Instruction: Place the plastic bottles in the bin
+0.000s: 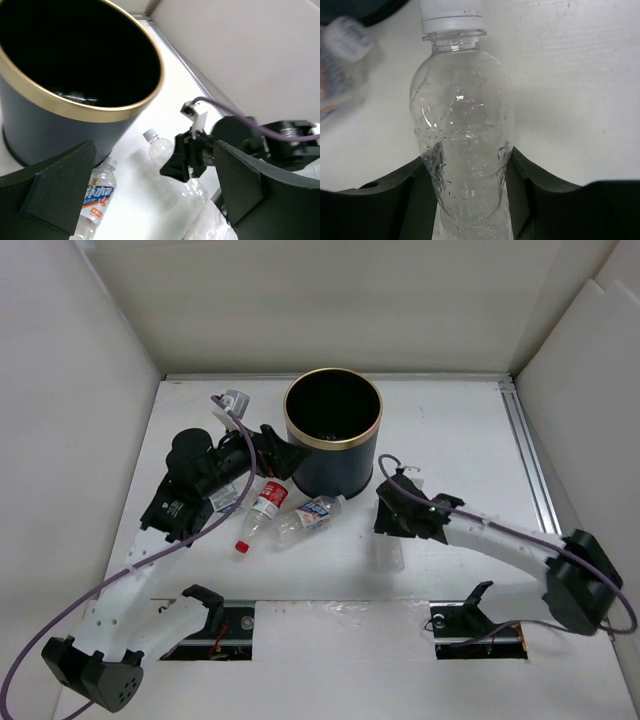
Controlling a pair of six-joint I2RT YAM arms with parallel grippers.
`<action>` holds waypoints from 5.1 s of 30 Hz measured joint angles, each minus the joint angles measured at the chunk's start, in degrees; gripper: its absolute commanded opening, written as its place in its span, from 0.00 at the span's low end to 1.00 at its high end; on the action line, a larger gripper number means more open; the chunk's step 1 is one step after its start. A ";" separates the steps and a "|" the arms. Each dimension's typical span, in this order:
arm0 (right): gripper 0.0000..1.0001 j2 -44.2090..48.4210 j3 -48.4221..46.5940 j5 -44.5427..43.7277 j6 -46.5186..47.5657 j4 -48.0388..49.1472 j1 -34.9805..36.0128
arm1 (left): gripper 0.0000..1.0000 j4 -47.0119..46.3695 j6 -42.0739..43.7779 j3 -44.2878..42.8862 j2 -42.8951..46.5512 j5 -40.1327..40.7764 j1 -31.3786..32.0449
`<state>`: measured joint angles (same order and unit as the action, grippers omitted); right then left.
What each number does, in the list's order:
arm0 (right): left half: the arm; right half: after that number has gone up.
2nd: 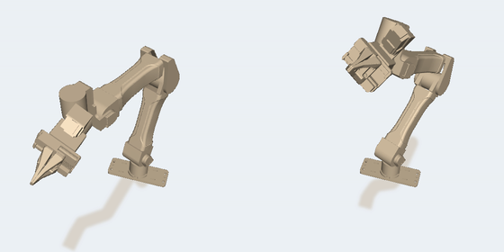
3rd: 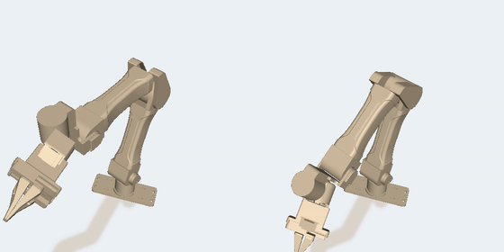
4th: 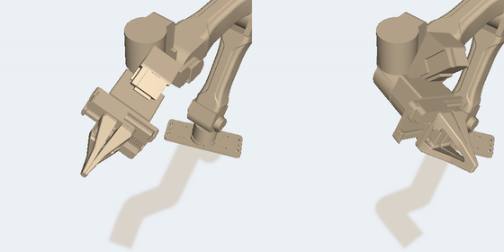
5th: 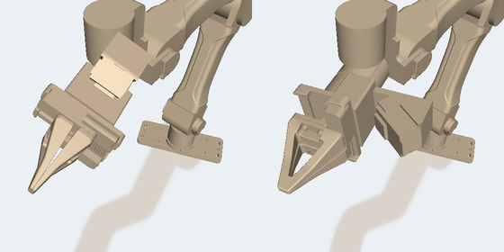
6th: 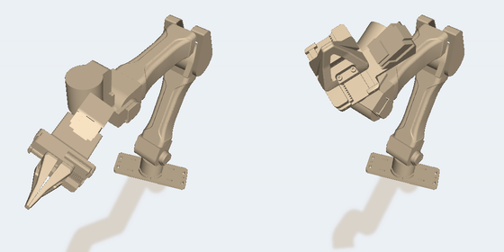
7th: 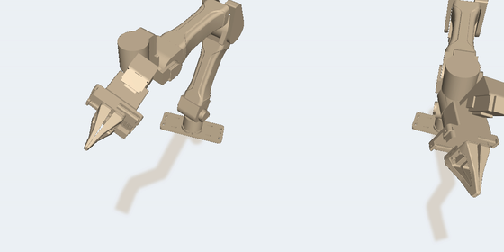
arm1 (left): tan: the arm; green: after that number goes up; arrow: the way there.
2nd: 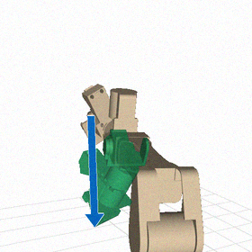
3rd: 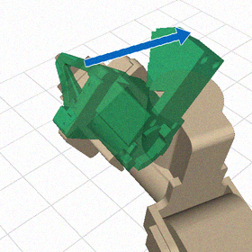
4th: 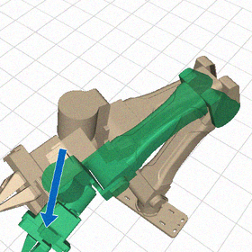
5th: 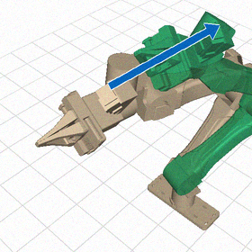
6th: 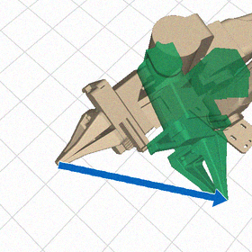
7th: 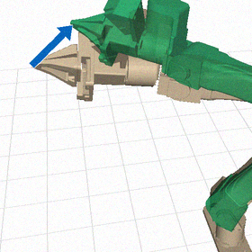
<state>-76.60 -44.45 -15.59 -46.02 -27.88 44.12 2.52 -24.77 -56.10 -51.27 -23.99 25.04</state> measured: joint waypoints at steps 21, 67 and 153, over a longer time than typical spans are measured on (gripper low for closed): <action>0.00 25.97 -21.97 8.52 12.22 8.74 3.91 | 1.00 -22.16 -9.18 -0.07 -6.45 -29.55 0.00; 1.00 18.14 -27.08 17.94 12.41 35.15 -1.40 | 0.00 -19.74 -3.82 -24.96 -27.23 -11.15 0.44; 0.00 -13.51 -16.39 -21.49 -58.25 -16.48 30.77 | 0.99 18.58 4.74 -5.77 8.00 7.02 0.09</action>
<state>-90.11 -60.84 -37.08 -104.27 -44.36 74.89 21.10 -20.03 -61.87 -43.27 -16.97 25.12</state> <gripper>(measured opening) 0.719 0.993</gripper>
